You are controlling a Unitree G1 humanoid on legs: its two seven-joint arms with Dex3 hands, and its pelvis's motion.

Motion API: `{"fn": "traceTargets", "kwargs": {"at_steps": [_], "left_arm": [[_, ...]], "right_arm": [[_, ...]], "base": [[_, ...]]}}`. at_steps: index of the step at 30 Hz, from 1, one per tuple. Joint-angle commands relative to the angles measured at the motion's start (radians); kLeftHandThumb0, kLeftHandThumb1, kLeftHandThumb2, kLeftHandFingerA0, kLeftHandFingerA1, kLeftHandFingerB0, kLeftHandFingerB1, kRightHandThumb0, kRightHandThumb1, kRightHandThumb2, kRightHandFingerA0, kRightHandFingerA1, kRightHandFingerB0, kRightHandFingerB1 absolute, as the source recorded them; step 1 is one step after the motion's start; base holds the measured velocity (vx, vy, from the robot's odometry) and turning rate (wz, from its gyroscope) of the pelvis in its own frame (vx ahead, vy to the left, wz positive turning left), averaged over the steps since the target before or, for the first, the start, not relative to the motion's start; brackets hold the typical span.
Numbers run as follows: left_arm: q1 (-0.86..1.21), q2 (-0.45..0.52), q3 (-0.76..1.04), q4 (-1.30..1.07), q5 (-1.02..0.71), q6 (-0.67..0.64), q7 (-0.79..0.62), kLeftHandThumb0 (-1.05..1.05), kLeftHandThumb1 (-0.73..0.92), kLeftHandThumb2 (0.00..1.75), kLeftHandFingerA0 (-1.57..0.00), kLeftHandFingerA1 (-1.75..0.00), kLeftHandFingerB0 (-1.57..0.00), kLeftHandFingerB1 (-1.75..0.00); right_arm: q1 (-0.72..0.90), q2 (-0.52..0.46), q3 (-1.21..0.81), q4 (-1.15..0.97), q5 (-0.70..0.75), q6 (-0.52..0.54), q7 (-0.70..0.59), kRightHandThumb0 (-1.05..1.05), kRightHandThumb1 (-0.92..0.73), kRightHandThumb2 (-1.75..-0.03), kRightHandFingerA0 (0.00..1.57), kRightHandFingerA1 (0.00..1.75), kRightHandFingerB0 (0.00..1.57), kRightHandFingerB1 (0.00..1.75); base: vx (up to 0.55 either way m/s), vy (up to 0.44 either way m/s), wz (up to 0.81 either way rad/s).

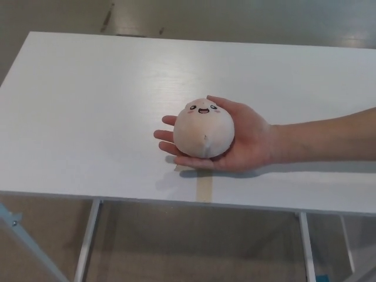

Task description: Use the left hand to take the pink dumpling toy on a person's hand and put it on the desk.

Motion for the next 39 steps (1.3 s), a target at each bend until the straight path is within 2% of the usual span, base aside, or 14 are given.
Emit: {"fn": "traceTargets", "kwargs": {"at_steps": [1, 6, 10, 11, 16, 22, 27, 28, 29, 32, 33, 35, 36, 39], "left_arm": [[0.233, 0.06, 0.366, -0.726, -0.744, -0.008, -0.284, -0.48, 0.39, 0.69, -0.53, -0.57, -0.32, -0.44], [0.144, 0.119, 0.434, -0.815, -0.79, -0.007, -0.215, -0.51, 0.38, 0.69, -0.51, -0.53, -0.33, -0.43], [-0.051, 0.233, 0.413, -0.833, -0.74, 0.028, -0.113, -0.46, 0.44, 0.54, -0.49, -0.41, -0.34, -0.32], [-0.12, 0.273, 0.384, -0.825, -0.713, 0.053, -0.089, -0.53, 0.38, 0.68, -0.42, -0.49, -0.29, -0.4], [-0.358, 0.418, 0.248, -0.781, -0.642, 0.2, -0.046, -0.46, 0.44, 0.53, -0.42, -0.43, -0.31, -0.33], [-0.721, 0.505, -0.038, -0.707, -0.408, 0.363, -0.015, -0.55, 0.39, 0.68, -0.39, -0.48, -0.29, -0.4], [-0.995, 0.467, -0.263, -0.624, -0.19, 0.443, -0.064, -0.57, 0.4, 0.69, -0.36, -0.45, -0.27, -0.39], [-1.085, 0.419, -0.348, -0.579, -0.113, 0.45, -0.1, -0.51, 0.46, 0.54, -0.34, -0.36, -0.29, -0.3], [-1.136, 0.39, -0.405, -0.547, -0.06, 0.454, -0.127, -0.27, 0.25, 0.85, -0.1, -0.52, -0.09, -0.5], [-1.22, 0.346, -0.511, -0.478, 0.031, 0.465, -0.181, -0.28, 0.25, 0.85, -0.07, -0.51, -0.06, -0.49], [-1.242, 0.335, -0.538, -0.454, 0.052, 0.469, -0.193, -0.54, 0.47, 0.55, -0.18, -0.32, -0.18, -0.27], [-1.27, 0.325, -0.569, -0.426, 0.073, 0.475, -0.204, -0.54, 0.47, 0.55, -0.18, -0.32, -0.18, -0.27], [-1.322, 0.301, -0.624, -0.375, 0.119, 0.486, -0.22, -0.31, 0.25, 0.84, -0.01, -0.49, 0.0, -0.47], [-1.411, 0.24, -0.722, -0.29, 0.2, 0.504, -0.215, -0.31, 0.23, 0.83, -0.01, -0.49, 0.0, -0.47]], "right_arm": [[0.011, -0.009, 0.009, 0.002, -0.005, -0.002, 0.002, -0.18, -0.67, -0.59, 0.78, 0.5, 0.56, 0.43], [0.01, -0.013, 0.002, 0.003, 0.001, -0.003, 0.007, -0.18, -0.67, -0.6, 0.78, 0.5, 0.57, 0.43], [0.008, -0.016, -0.001, 0.003, 0.005, 0.0, 0.012, -0.18, -0.67, -0.6, 0.78, 0.5, 0.57, 0.43], [0.008, -0.017, -0.002, 0.003, 0.006, 0.0, 0.011, -0.18, -0.67, -0.6, 0.78, 0.5, 0.57, 0.43], [0.011, -0.016, -0.007, 0.003, 0.012, 0.001, 0.017, -0.18, -0.67, -0.59, 0.78, 0.5, 0.56, 0.43], [0.007, -0.018, 0.002, 0.004, 0.003, -0.001, 0.021, -0.18, -0.67, -0.59, 0.78, 0.5, 0.56, 0.43], [0.006, -0.018, -0.002, 0.001, 0.008, 0.0, 0.028, -0.18, -0.68, -0.6, 0.77, 0.5, 0.56, 0.43], [0.005, -0.019, -0.005, 0.003, 0.01, 0.002, 0.028, -0.18, -0.67, -0.6, 0.77, 0.5, 0.56, 0.43], [0.003, -0.019, -0.004, 0.003, 0.009, 0.005, 0.025, -0.18, -0.67, -0.6, 0.78, 0.5, 0.56, 0.43], [-0.001, -0.016, 0.001, 0.003, 0.005, 0.009, 0.021, -0.18, -0.67, -0.59, 0.78, 0.5, 0.56, 0.43], [-0.002, -0.016, 0.002, 0.003, 0.004, 0.009, 0.021, -0.18, -0.67, -0.59, 0.78, 0.5, 0.56, 0.43], [-0.003, -0.016, 0.003, 0.004, 0.002, 0.009, 0.02, -0.18, -0.67, -0.59, 0.78, 0.5, 0.56, 0.43], [-0.001, -0.016, -0.003, 0.003, 0.008, 0.004, 0.023, -0.18, -0.67, -0.59, 0.78, 0.5, 0.56, 0.43], [-0.003, -0.017, -0.005, 0.002, 0.01, 0.001, 0.025, -0.18, -0.67, -0.59, 0.78, 0.5, 0.56, 0.43]], "base": [[0.0, 0.0, 0.0], [0.0, 0.0, 0.0], [0.0, 0.0, 0.0], [0.0, 0.0, 0.0], [0.0, 0.0, 0.0], [0.0, 0.0, 0.0], [0.0, 0.0, 0.0], [0.0, 0.0, 0.0], [0.0, 0.0, 0.0], [0.0, 0.0, 0.03], [0.0, 0.0, 0.0], [0.0, 0.0, 0.0], [0.0, 0.0, 0.0], [0.0, 0.0, 0.0]]}}
